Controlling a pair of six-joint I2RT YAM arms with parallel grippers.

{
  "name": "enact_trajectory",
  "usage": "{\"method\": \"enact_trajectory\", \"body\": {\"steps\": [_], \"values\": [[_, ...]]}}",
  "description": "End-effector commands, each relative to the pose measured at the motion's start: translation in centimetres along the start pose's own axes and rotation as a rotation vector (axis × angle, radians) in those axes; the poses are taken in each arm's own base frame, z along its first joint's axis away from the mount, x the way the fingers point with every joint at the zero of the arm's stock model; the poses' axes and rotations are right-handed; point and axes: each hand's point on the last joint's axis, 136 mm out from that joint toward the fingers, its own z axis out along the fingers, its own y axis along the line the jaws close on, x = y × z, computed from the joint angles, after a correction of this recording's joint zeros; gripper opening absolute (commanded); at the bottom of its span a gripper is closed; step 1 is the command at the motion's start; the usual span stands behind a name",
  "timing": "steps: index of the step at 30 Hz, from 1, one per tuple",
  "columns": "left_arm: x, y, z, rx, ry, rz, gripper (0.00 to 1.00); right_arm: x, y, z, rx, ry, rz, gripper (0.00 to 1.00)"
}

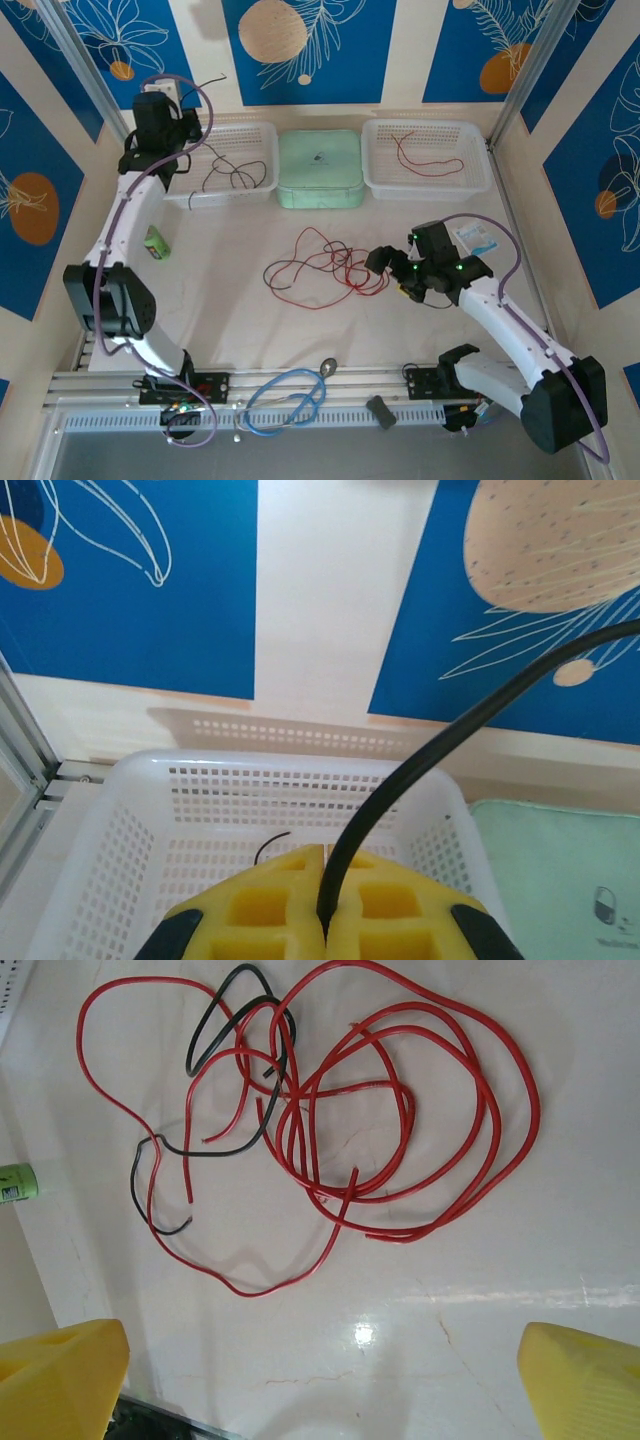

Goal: Untangle the cables

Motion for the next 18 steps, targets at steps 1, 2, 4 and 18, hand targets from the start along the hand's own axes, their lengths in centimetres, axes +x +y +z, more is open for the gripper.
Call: {"method": "enact_trajectory", "body": {"steps": [1, 2, 4, 18], "values": [[-2.0, 0.0, 1.1, 0.027, -0.084, -0.011, 0.00, 1.0, -0.8, -0.3, 0.029, 0.023, -0.031, 1.00], [-1.4, 0.2, 1.8, 0.022, -0.075, -0.009, 0.00, 1.2, -0.8, -0.2, 0.031, 0.028, -0.030, 1.00], [0.0, 0.6, 3.0, 0.008, -0.049, -0.008, 0.00, 1.4, -0.9, -0.1, 0.034, 0.036, -0.032, 1.00], [15.8, 5.1, 10.2, -0.141, 0.326, -0.045, 0.00, 1.5, -1.1, -1.3, 0.113, 0.044, -0.075, 0.99]]}}
